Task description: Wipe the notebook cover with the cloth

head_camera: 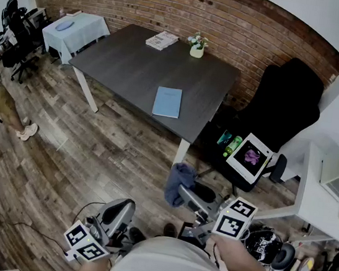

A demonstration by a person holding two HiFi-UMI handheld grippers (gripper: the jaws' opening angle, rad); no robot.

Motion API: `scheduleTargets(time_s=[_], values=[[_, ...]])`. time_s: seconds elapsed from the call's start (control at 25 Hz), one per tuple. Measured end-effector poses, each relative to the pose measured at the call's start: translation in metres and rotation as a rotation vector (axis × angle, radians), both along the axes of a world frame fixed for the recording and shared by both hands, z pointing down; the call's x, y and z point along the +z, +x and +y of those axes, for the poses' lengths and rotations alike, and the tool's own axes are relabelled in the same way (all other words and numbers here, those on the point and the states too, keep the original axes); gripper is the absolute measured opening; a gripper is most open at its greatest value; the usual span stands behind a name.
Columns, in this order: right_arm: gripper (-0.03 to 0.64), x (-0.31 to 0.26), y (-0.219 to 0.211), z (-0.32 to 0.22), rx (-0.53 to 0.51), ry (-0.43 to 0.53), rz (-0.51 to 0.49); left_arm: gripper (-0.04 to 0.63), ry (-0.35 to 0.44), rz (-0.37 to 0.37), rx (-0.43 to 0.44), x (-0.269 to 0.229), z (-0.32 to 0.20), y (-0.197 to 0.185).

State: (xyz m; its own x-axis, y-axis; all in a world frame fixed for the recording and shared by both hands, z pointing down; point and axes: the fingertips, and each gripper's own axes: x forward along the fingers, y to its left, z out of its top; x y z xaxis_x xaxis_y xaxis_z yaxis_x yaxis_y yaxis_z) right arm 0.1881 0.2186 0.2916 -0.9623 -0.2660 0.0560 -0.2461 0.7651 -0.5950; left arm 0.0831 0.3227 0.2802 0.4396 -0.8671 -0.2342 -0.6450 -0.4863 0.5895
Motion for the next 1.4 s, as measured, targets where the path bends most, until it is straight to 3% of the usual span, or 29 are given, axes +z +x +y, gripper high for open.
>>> scheduleTargets(time_s=[0.96,1.4], values=[[0.104,0.012,-0.007,0.002,0.047,-0.018,0.052,0.009,-0.004,-0.010,-0.041,0.004,0.007,-0.021],[0.101,0.015,-0.038,0.018,-0.059,-0.072,0.044,0.009,-0.016,-0.005,-0.093,0.008,0.022,-0.045]])
